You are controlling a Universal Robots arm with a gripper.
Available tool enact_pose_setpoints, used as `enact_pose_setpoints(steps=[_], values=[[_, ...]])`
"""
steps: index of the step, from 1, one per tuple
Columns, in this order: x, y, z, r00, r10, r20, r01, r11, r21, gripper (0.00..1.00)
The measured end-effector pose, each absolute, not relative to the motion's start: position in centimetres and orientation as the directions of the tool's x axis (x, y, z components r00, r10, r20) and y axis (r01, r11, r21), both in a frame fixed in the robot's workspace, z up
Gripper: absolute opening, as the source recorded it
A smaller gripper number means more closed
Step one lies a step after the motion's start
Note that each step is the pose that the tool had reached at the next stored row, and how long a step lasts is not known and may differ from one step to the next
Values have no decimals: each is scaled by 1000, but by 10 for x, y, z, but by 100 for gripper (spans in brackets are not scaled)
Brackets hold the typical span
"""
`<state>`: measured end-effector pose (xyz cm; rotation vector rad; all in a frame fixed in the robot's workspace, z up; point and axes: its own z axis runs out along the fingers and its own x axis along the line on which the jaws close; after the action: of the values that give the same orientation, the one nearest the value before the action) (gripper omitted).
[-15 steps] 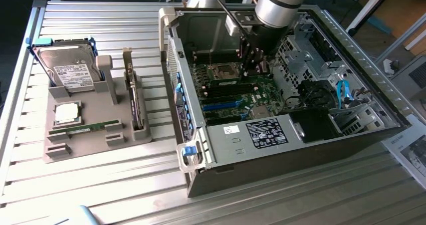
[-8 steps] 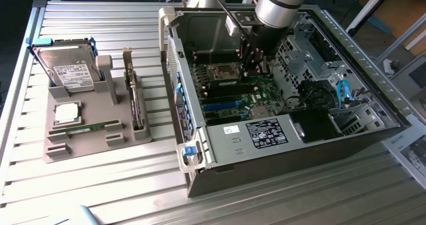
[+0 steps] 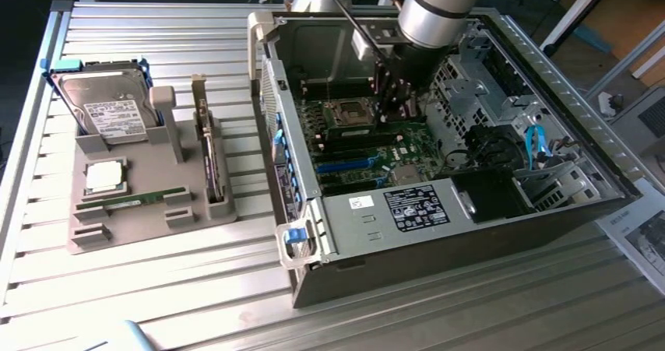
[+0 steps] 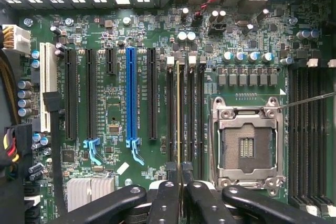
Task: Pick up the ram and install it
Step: 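Insert the ram into the slot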
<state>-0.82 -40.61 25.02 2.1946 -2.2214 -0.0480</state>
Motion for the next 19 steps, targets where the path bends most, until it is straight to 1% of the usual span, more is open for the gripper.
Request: enact_pose_setpoints(steps=[19], values=[[-8,-410,244,-12,-1000,-8,-999,12,35,12]])
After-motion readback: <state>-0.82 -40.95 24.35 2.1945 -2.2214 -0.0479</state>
